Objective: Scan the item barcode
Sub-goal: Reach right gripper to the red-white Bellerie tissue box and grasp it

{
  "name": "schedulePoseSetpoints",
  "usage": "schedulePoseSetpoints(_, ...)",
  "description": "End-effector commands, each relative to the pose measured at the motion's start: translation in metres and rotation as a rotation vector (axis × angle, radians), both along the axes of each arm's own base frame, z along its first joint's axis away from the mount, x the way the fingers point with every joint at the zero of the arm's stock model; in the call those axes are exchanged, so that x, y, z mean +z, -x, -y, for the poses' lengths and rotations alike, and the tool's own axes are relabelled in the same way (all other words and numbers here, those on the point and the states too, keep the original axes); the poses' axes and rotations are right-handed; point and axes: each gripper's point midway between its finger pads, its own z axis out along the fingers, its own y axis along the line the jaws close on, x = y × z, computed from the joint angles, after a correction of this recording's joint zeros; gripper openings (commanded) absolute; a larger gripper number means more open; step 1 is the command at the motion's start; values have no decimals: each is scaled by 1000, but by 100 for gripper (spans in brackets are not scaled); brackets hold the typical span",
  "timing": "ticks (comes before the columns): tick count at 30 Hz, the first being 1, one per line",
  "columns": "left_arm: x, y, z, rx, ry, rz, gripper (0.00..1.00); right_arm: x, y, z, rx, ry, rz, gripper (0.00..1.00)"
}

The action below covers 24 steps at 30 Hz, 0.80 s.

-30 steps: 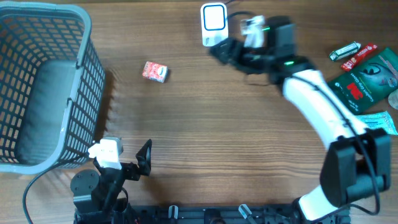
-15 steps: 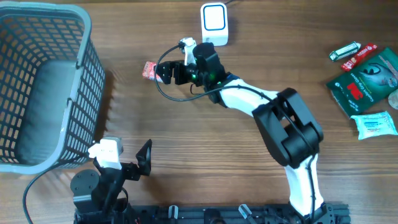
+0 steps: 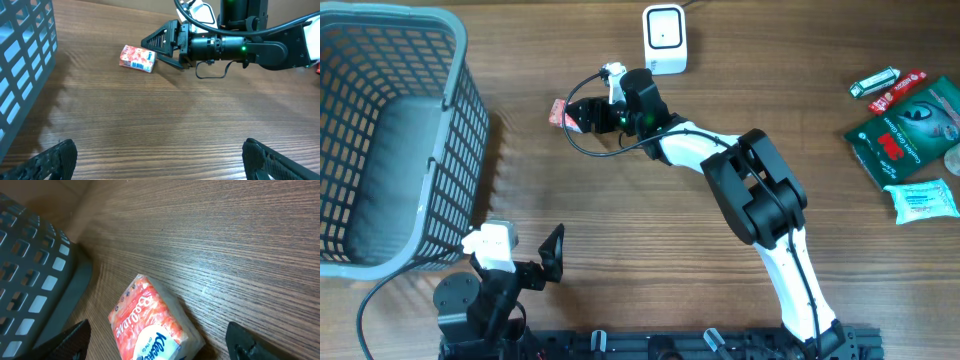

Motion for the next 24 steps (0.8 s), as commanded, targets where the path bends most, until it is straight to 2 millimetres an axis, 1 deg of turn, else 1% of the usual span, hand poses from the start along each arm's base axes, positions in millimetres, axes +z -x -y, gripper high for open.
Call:
schedulePoseSetpoints(1,0,0,0,-9,-11,6,100,-20,1,-5,2,-9,-41,82)
schedulePoseSetpoints(2,-1,0,0,-9,-11,6,100,-28,4,-6,4,-2,-55,79)
schedulePoseSetpoints(3,0,0,0,-9,-11,6,100,-30,4,-6,4,-2,-58,78)
schedulePoseSetpoints(6,-1,0,0,-9,-11,6,100,-44,6,-5,-6,0,-93,78)
schedulePoseSetpoints(8,-1,0,0,-9,-11,6,100,-57,8,-3,-11,10,-107,75)
schedulePoseSetpoints(11,0,0,0,-9,-11,6,100,-69,11,-2,-10,24,-127,72)
schedulePoseSetpoints(13,-1,0,0,-9,-11,6,100,-79,14,0,-9,39,-143,67)
schedulePoseSetpoints(17,0,0,0,-9,-11,6,100,-111,24,7,-9,83,-202,43)
schedulePoseSetpoints(19,-1,0,0,-9,-11,6,100,-121,28,13,-18,114,-237,19)
schedulePoseSetpoints(20,0,0,0,-9,-11,6,100,-125,31,15,-18,125,-259,5)
schedulePoseSetpoints(22,0,0,0,-9,-11,6,100,-127,36,16,0,121,-288,5)
schedulePoseSetpoints(24,-1,0,0,-9,-11,6,100,-120,39,17,43,82,-314,5)
